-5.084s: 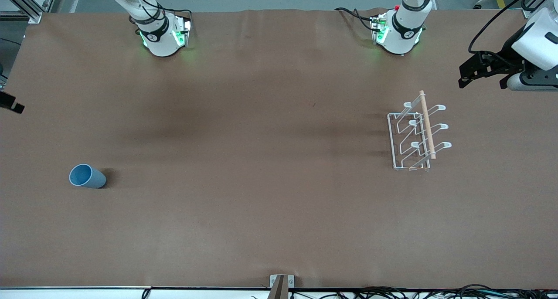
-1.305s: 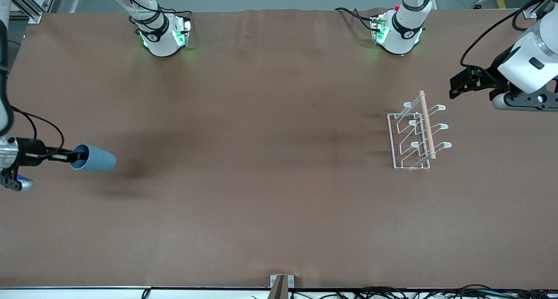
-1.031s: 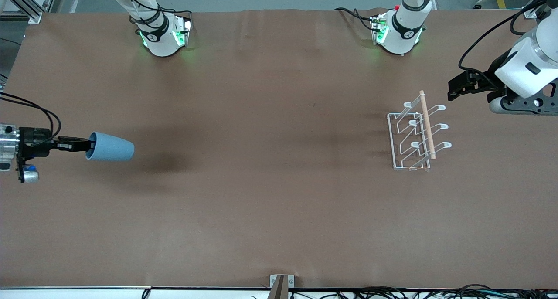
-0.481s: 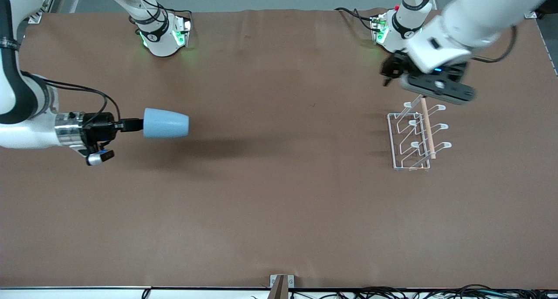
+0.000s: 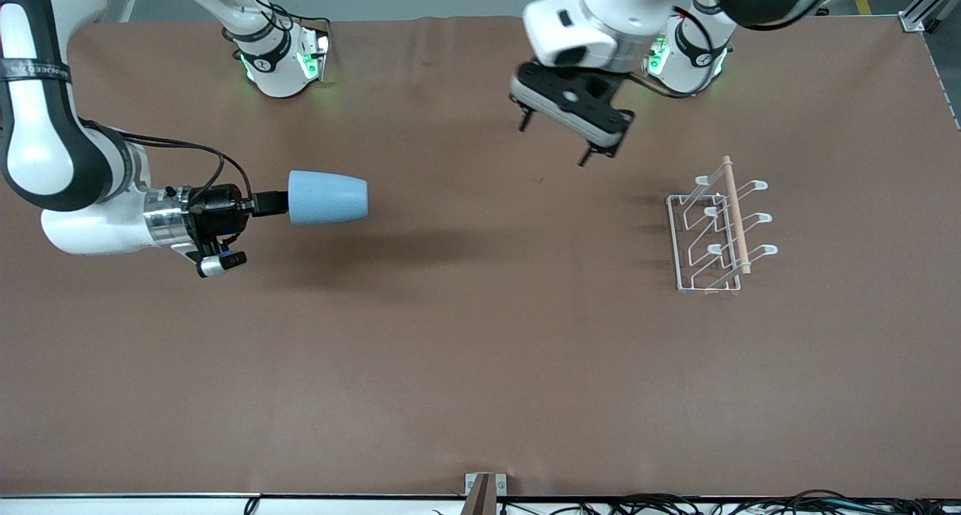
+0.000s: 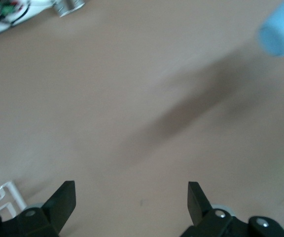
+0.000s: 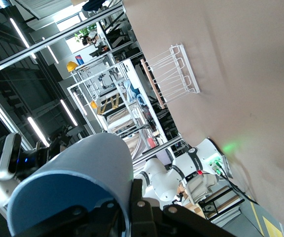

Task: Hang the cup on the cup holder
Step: 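Hold the cup out with the right gripper while the left gripper approaches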

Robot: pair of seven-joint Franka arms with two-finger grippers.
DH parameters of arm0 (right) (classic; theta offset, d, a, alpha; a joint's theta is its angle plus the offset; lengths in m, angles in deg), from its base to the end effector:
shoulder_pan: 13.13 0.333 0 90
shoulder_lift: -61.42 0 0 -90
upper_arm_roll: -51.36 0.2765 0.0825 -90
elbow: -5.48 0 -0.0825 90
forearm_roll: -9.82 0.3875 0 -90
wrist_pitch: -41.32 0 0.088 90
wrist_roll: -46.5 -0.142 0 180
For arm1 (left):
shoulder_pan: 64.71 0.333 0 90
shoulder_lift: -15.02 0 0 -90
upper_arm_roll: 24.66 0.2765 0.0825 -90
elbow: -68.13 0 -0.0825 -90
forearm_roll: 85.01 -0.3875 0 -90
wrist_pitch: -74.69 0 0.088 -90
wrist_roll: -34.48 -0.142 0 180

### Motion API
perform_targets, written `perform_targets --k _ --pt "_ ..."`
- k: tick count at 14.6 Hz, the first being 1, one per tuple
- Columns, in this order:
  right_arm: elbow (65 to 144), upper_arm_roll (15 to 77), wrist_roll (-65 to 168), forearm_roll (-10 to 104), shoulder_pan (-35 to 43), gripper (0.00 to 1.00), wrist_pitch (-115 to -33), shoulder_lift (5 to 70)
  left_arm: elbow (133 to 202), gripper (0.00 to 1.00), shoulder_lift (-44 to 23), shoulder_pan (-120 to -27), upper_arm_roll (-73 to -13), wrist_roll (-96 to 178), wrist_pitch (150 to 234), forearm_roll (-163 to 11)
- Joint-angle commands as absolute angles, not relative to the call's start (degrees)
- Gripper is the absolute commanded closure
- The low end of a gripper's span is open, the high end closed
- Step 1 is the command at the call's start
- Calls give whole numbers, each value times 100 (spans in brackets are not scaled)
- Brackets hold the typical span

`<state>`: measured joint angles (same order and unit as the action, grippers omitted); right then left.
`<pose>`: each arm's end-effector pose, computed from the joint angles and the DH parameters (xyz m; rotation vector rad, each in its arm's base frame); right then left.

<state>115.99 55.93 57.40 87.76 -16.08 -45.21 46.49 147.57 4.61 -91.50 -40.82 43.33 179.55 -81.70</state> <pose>0.5574 0.1577 0.3538 -1.6961 0.2083 0.4788 0.4727 -0.4293 0.5639 2.7939 -0.8287 0.2865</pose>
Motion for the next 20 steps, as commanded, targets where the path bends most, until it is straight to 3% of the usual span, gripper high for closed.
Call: perform_targets --k 1,6,20 --pt "11824 5557 5845 9216 -1384 99 -4552 4798 14442 0 184 -9467 -4039 4354 18619 -8211" --pt "11815 5549 5845 9631 -901 99 -4841 4762 14442 0 -150 -9810 -4048 4432 19773 -8184" --pt "11806 5540 5854 9850 -592 98 -5237 4710 14223 5 -554 -10505 -3934 2993 19712 -9300"
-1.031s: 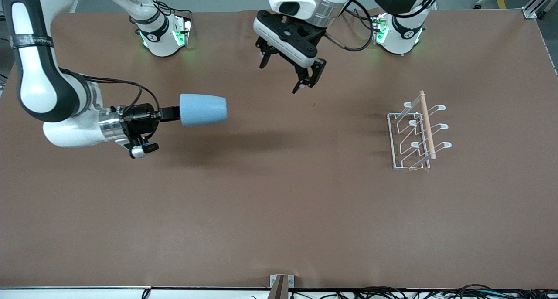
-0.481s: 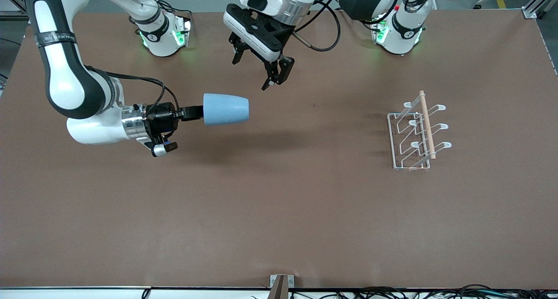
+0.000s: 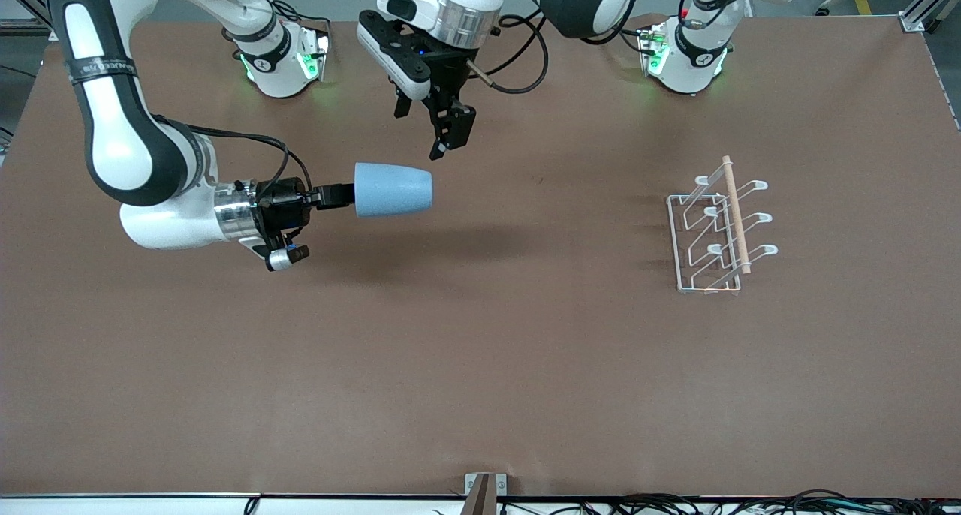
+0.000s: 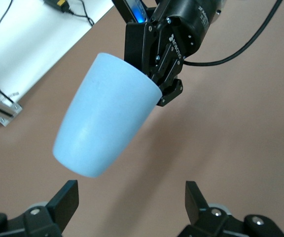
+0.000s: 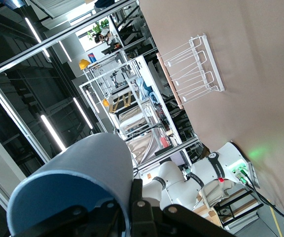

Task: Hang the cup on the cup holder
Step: 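Hold the cup out with the right gripper while the left gripper approaches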

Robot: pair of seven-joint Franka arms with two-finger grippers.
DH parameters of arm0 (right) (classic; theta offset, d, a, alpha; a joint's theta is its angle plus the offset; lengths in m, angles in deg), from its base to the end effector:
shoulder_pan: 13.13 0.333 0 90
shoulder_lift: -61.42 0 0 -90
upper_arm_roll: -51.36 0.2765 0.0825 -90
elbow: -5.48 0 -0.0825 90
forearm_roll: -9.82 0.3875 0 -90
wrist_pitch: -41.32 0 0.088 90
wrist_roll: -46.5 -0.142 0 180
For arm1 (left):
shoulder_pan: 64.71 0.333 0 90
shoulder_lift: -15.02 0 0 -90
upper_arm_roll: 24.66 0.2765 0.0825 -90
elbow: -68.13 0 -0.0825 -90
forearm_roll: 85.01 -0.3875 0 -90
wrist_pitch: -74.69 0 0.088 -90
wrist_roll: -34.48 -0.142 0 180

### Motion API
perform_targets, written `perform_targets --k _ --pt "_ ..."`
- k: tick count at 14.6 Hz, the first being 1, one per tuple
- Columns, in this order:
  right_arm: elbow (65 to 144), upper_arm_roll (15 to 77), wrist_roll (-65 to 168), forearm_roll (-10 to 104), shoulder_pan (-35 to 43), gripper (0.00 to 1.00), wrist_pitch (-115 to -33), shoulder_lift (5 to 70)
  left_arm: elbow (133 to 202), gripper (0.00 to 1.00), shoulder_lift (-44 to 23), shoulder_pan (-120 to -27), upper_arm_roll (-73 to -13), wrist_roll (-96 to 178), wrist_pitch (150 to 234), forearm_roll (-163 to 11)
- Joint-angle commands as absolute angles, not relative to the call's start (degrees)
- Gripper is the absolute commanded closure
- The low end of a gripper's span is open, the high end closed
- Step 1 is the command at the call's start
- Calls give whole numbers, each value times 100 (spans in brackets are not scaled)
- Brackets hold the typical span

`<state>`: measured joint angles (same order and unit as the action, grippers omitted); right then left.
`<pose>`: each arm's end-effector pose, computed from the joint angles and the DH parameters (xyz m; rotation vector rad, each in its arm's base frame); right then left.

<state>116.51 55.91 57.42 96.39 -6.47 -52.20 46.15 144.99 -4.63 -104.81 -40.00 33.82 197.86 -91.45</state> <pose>0.5496 0.2456 0.3547 -1.6414 0.2158 0.4729 0.4291 -0.5604 0.5233 2.5357 -1.3544 0.6361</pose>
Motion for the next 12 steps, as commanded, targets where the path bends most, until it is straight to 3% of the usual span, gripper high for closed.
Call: perform_targets --k 1,5,12 --pt "11806 5540 5854 9842 -592 98 -5237 4710 14152 5 -598 -10505 -3934 2957 19721 -9431" --pt "11806 5540 5854 9842 -583 98 -5237 4710 13555 5 -1142 -10549 -3942 2860 19870 -9740" --pt "11806 5540 5854 9842 -539 98 -5246 4710 13448 5 -1468 -10567 -3942 2851 20143 -9758"
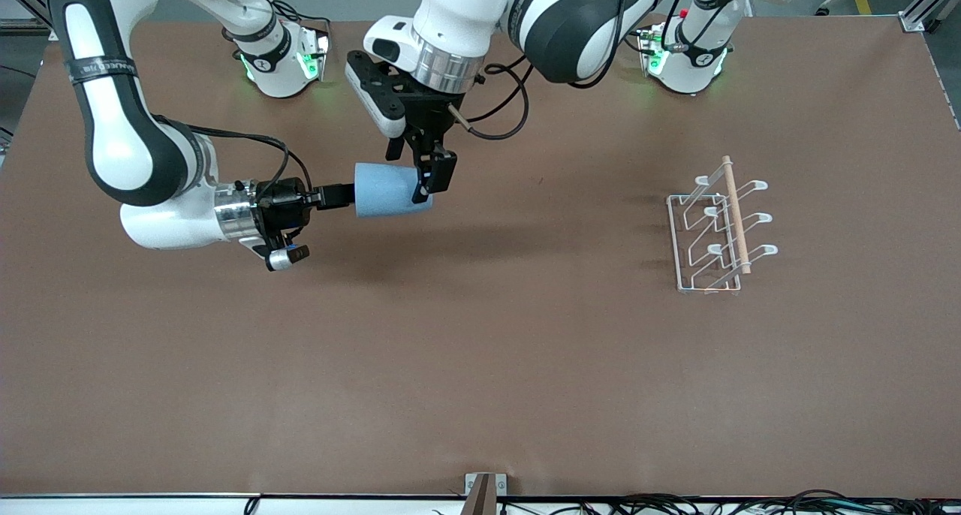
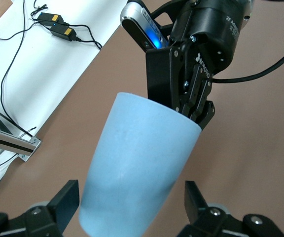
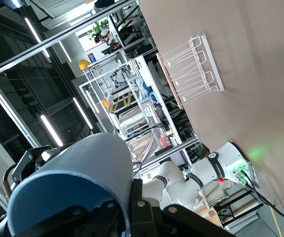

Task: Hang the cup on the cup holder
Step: 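Close the left gripper on the cup's rim and open the right gripper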

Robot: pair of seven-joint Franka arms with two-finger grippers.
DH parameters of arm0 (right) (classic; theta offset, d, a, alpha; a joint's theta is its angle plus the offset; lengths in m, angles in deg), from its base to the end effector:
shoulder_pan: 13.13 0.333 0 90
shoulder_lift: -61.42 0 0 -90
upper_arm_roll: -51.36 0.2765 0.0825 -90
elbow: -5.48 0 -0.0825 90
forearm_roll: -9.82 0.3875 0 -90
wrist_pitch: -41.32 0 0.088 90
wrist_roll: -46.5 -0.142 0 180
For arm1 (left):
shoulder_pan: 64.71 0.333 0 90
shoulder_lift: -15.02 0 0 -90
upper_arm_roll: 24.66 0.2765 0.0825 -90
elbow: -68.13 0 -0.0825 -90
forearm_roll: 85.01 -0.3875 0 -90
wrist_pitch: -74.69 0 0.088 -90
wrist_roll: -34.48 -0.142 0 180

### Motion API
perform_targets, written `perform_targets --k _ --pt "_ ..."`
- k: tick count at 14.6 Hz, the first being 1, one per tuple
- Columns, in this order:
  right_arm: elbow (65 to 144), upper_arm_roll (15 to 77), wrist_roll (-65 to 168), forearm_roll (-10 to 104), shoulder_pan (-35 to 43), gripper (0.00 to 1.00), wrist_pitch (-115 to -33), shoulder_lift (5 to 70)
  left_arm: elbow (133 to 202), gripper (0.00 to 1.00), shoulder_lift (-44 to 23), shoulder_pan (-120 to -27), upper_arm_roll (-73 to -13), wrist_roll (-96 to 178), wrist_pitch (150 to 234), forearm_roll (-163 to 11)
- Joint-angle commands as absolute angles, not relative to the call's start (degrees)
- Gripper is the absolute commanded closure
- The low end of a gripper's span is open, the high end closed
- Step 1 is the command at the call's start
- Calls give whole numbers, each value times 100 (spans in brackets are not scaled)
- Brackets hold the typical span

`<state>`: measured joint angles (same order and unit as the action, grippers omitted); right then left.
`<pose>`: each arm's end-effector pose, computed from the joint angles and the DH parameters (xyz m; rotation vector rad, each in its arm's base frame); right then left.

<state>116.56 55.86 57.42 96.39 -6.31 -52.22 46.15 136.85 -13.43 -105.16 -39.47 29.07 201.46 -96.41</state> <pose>0.5490 0.2466 0.3542 -1.6422 0.2151 0.4748 0.4681 -0.5786 0.4992 2.4855 -1.4754 0.7600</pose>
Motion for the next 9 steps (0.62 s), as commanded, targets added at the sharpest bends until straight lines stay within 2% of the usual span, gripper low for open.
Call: perform_targets --k 1,9 --pt "11806 5540 5854 9842 -539 98 -5246 4710 13457 6 -1495 -10567 -3934 2842 20282 -9758" --pt "11806 5540 5854 9842 -531 97 -5246 4630 13562 9 -1609 -10549 -3942 2307 20415 -9784"
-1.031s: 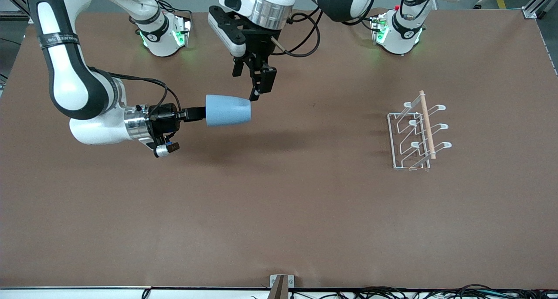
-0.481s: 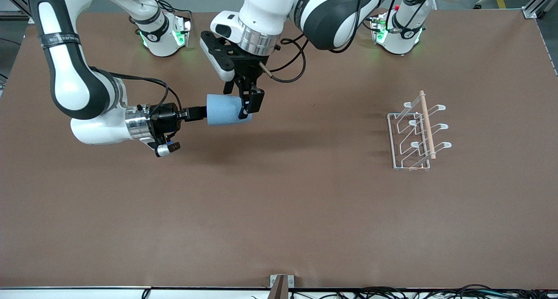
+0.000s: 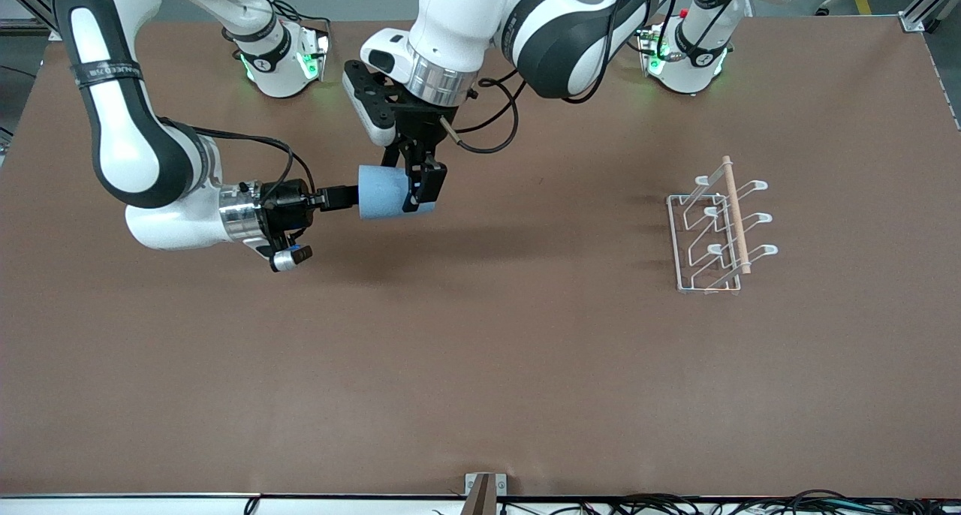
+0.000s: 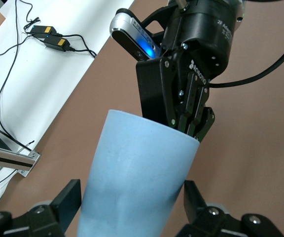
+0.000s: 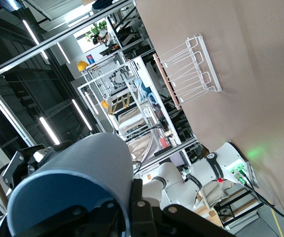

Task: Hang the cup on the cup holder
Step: 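Close the left gripper on the cup's rim and open the right gripper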

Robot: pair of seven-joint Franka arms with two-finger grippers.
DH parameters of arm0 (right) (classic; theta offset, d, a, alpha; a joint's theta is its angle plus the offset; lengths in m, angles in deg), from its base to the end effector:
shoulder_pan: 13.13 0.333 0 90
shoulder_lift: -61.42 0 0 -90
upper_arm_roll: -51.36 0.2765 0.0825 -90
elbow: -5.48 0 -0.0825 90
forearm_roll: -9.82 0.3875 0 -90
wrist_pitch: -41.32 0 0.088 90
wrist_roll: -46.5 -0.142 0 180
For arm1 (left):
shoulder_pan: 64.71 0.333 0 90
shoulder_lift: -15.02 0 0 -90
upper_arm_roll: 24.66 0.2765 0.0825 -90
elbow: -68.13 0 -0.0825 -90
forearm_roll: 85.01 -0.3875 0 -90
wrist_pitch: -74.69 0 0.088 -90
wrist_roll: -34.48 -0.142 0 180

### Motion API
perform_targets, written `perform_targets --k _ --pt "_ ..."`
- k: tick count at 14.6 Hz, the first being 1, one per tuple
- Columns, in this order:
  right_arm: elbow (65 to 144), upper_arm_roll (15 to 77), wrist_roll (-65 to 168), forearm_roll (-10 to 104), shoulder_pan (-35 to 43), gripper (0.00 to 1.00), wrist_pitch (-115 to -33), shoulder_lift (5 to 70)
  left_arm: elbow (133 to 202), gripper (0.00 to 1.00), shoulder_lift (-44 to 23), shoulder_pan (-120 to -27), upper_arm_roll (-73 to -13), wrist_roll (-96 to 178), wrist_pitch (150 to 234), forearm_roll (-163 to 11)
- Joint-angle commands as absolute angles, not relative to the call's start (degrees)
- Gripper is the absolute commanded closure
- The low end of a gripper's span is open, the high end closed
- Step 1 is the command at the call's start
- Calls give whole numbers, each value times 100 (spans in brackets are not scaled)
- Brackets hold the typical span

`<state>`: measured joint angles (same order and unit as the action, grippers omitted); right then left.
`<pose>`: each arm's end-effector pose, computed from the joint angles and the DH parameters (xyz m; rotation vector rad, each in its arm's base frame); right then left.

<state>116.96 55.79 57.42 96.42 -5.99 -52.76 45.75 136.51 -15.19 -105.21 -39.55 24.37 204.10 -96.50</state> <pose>0.5477 0.2481 0.3464 -1.6464 0.2290 0.4822 0.4728 -0.5858 0.4867 2.4180 -1.5768 0.7958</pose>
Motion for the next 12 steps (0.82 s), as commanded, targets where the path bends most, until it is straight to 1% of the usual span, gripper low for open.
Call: perform_targets --k 1,5,9,12 --pt "11806 5540 5854 9842 -531 97 -5246 4630 13563 9 -1609 -10549 -3951 2227 20381 -9854" --pt "11806 5540 5854 9842 -531 94 -5238 4622 13571 9 -1566 -10549 -3995 1683 19854 -9925" --pt "11806 5540 5854 9842 -531 93 -5237 4622 13571 10 -1618 -10549 -4004 1532 19853 -9872" --pt "11806 5540 5854 9842 -531 91 -5237 4587 13580 14 -1627 -10558 -4004 1532 19853 -9872"
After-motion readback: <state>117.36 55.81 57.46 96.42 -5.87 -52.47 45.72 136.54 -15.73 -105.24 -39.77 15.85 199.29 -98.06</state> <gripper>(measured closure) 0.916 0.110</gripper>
